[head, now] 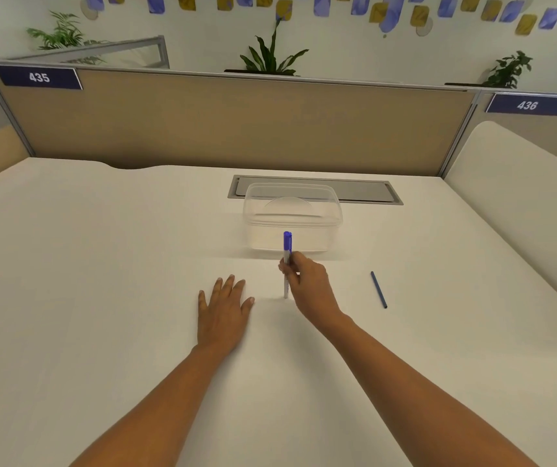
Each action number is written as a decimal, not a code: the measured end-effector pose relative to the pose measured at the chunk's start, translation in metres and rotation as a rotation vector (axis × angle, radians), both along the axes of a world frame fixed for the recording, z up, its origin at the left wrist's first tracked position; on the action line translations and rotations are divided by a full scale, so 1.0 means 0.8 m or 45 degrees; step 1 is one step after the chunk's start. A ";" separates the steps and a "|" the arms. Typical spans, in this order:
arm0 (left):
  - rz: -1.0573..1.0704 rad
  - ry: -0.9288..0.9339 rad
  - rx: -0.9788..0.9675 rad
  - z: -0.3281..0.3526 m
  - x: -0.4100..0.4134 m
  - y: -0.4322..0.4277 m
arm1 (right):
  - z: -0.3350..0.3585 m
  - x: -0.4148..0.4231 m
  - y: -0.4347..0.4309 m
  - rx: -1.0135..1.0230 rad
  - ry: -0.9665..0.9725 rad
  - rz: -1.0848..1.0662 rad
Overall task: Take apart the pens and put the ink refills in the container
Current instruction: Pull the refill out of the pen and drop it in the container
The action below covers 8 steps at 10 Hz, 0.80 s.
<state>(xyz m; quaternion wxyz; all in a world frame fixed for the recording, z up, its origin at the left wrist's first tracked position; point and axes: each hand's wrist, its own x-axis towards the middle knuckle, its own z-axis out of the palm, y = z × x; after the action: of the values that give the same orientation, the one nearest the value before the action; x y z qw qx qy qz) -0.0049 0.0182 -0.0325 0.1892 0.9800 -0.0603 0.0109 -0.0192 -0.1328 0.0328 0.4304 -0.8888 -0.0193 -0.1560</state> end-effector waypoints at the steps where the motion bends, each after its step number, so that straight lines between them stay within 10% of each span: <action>1: 0.003 0.001 0.010 0.000 -0.001 0.000 | 0.012 -0.003 0.002 0.088 -0.168 -0.052; 4: -0.002 -0.029 0.027 0.001 -0.001 0.000 | -0.008 0.001 -0.003 0.051 0.144 0.053; 8: 0.007 -0.020 0.031 0.000 -0.001 -0.001 | 0.002 -0.004 0.000 0.188 -0.101 -0.021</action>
<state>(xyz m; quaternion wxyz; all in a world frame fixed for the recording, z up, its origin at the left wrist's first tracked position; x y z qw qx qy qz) -0.0059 0.0175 -0.0327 0.1768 0.9823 -0.0593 0.0183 -0.0227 -0.1326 0.0340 0.4924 -0.8479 -0.0175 -0.1956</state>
